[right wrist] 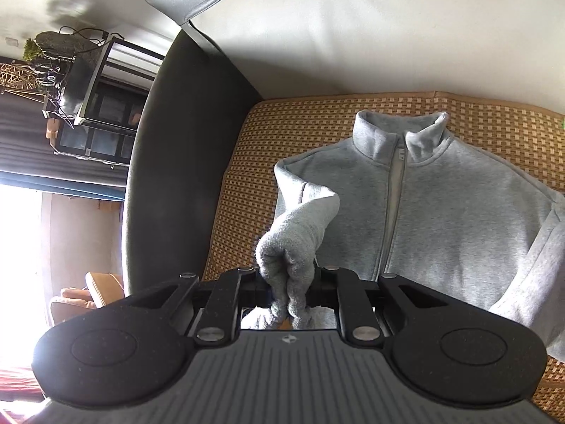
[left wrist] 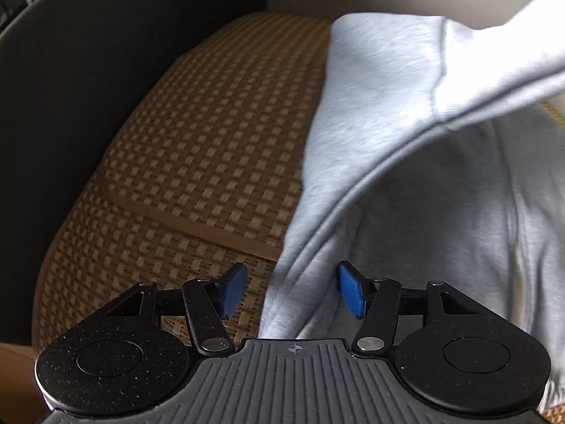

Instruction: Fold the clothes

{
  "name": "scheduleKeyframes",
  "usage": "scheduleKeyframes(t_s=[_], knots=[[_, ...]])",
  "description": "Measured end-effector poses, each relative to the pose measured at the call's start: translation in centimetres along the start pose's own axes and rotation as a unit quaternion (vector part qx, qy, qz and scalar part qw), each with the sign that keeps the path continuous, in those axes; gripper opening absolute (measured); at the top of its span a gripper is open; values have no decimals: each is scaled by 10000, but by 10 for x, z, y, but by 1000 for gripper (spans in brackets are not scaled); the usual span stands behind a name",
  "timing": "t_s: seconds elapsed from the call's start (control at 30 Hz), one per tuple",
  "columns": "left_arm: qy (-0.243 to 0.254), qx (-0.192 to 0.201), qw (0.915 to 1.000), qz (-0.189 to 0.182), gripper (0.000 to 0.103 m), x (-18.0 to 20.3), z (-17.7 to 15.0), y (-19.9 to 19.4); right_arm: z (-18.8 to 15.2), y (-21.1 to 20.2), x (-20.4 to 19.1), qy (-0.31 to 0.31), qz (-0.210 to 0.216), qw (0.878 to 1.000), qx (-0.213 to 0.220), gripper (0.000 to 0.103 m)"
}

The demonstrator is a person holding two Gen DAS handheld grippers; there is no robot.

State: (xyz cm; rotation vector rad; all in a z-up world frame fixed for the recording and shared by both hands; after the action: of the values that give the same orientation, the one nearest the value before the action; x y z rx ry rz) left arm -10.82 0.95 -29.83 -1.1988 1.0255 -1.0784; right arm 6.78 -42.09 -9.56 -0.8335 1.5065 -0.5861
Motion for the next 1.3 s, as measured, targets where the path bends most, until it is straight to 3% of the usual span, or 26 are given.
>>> scheduleKeyframes(t_s=[0.03,0.07,0.13,0.23,0.37,0.53,0.6,0.67,0.8,0.9,1.1,1.2,1.3], knots=[[-50,-89,9999,-95,56,-3,2,4,0,0,2,14,-4,10000,16,17],[12,-90,9998,-156,22,0,4,0,1,-1,3,30,-9,10000,49,17],[165,-67,9995,-265,20,6,6,-9,0,-7,7,15,-41,9998,168,17],[752,398,9958,-343,19,32,-2,-46,-8,-33,19,73,32,9988,486,17],[1266,649,9890,-396,21,65,-9,-62,-30,-75,53,451,187,9942,961,17],[1994,601,9779,-183,30,99,-13,-49,-67,-90,119,1303,94,9843,1184,17],[2202,493,9740,-210,44,109,-13,-42,-78,-88,146,1593,57,9793,1249,17],[2446,308,9690,-168,49,119,-15,-31,-84,-80,169,1808,43,9756,1242,17],[2923,-129,9562,-88,67,138,-20,-8,-91,-53,196,2026,5,9732,1085,17],[3170,-233,9481,-110,67,143,-17,-14,-91,-36,198,2017,99,9745,973,17],[2303,221,9636,-1340,70,77,-12,-105,-86,-26,196,1910,149,9774,899,18],[1852,389,9749,-1171,73,32,-18,-106,-83,-28,199,1968,160,9758,943,18],[1518,-144,9787,-1375,72,2,-25,-76,-83,-27,203,2047,157,9741,943,18]])
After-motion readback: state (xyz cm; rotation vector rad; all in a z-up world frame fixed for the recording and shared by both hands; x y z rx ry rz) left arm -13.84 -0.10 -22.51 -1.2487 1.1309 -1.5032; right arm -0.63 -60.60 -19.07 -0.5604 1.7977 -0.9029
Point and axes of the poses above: each gripper's, at about its wrist camera, not at the fingertips, and y roughly the way its jaws point, x to its right, z to its top, the point moved 2 cm from there along y, roughly the way its jaws point, and after that the axes turned 15 degrees about -x, right-handed, at the moved point
